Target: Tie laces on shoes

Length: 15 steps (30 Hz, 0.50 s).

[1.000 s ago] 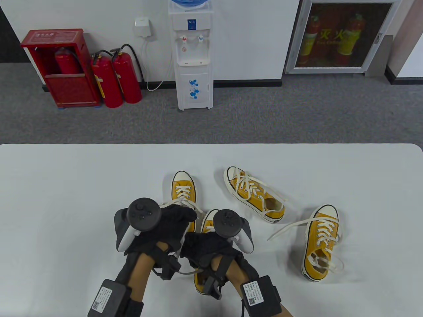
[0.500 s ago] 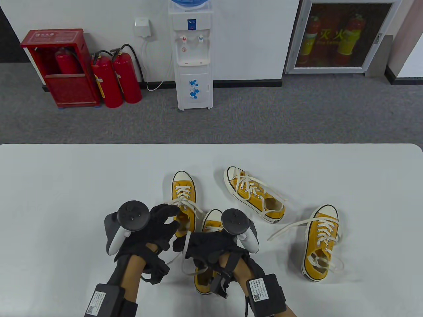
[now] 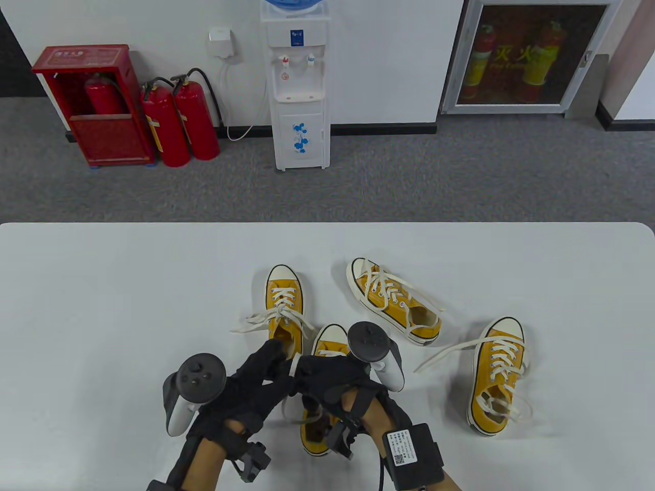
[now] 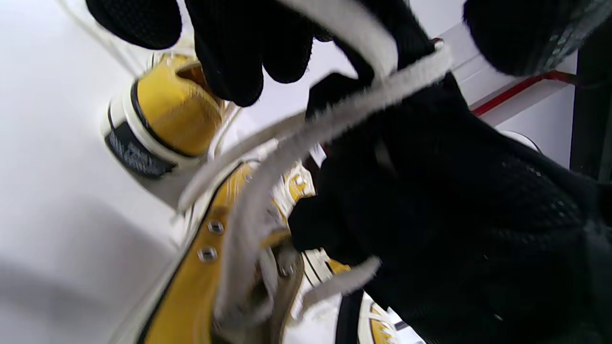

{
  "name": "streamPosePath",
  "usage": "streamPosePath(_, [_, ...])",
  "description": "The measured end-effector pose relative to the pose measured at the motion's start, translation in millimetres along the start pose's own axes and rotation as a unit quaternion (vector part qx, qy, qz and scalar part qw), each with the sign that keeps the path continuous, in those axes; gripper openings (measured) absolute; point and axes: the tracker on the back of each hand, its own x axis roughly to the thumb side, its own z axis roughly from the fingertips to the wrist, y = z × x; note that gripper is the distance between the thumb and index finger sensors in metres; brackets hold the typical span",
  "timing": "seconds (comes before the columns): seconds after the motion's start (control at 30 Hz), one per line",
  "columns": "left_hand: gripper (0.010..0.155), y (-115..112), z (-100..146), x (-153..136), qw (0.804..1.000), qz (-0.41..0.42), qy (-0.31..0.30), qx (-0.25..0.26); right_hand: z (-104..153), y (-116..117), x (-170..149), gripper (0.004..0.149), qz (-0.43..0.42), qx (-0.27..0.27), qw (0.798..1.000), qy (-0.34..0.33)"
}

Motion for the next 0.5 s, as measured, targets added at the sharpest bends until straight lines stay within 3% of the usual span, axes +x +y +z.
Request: streamPosePath(0.5, [0.079,-11.5,-1.8,-21.9,0.999,0.033,0.022,0.011,0.5,0.7,4.2,0.041,0.056,-0.028,0.998,0.006])
